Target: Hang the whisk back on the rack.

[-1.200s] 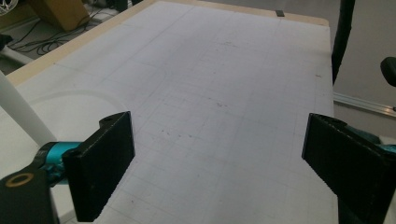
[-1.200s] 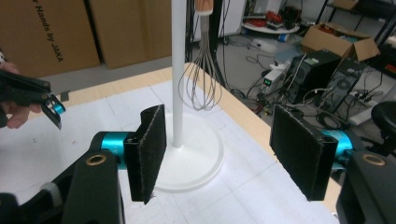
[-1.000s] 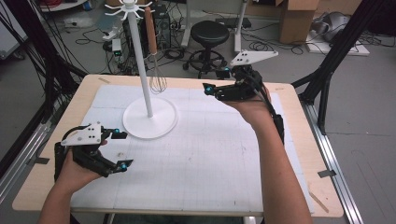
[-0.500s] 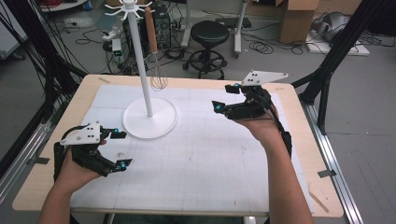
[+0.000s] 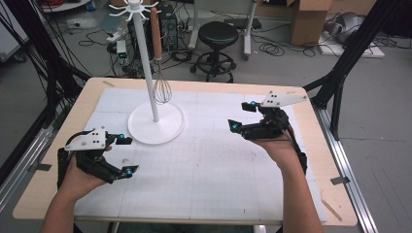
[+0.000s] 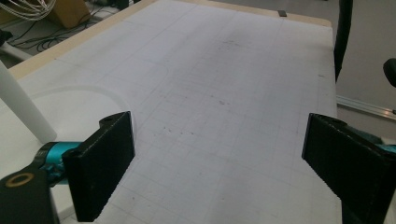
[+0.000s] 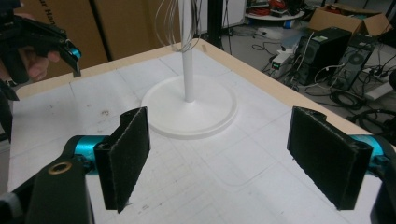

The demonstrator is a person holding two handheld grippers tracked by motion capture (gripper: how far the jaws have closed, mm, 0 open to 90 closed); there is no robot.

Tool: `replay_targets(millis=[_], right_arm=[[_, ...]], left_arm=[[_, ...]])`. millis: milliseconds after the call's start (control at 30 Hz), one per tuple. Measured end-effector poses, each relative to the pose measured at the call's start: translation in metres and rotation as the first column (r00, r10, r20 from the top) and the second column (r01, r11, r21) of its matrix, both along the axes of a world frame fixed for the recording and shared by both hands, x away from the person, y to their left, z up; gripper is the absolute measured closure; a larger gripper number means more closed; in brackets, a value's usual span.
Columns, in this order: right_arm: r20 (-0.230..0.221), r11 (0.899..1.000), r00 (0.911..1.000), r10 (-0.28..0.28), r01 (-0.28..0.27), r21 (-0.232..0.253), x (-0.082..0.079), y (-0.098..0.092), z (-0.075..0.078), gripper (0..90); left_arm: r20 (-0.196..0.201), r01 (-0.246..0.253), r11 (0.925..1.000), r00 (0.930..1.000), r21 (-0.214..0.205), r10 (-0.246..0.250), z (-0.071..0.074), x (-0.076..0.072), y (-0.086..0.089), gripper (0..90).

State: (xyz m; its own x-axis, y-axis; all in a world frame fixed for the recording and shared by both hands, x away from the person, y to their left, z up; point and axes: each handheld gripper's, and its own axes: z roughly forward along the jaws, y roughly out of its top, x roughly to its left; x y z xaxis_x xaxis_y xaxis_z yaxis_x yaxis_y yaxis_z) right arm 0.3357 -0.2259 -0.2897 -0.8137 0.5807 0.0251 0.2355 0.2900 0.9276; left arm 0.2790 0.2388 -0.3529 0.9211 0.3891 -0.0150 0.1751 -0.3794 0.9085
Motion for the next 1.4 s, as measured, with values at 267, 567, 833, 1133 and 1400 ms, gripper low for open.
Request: replay_targets(millis=[267,567,833,1133,1400], right_arm=[[-0.009,1.0,0.9997,-0.024,0.024,0.0,-0.009,-0.01,-0.024,19.1],[-0.022,0.999,0.9989,-0.042,0.043,0.024,-0.017,-0.018,-0.05,17.3],[-0.027,0.996,0.9972,-0.07,0.071,0.058,-0.027,-0.03,-0.071,15.5],[-0.049,0.994,0.996,-0.075,0.078,0.071,-0.032,-0.036,-0.093,15.1],[-0.044,0.995,0.9958,-0.08,0.083,0.061,-0.034,-0.037,-0.095,15.0]], left_arm=[[-0.002,-0.001,1.0,1.0,0.006,0.001,-0.001,0.001,-0.001,10.0],[-0.001,0.007,0.9999,1.0,0.013,-0.007,-0.002,0.0,-0.004,10.0],[-0.005,0.01,0.9998,0.9999,0.019,-0.01,-0.003,0.0,-0.007,10.0],[-0.013,0.015,0.9994,0.9998,0.031,-0.014,-0.006,0.001,-0.011,10.0],[-0.015,0.017,0.9992,0.9998,0.036,-0.017,-0.007,0.001,-0.013,10.0]])
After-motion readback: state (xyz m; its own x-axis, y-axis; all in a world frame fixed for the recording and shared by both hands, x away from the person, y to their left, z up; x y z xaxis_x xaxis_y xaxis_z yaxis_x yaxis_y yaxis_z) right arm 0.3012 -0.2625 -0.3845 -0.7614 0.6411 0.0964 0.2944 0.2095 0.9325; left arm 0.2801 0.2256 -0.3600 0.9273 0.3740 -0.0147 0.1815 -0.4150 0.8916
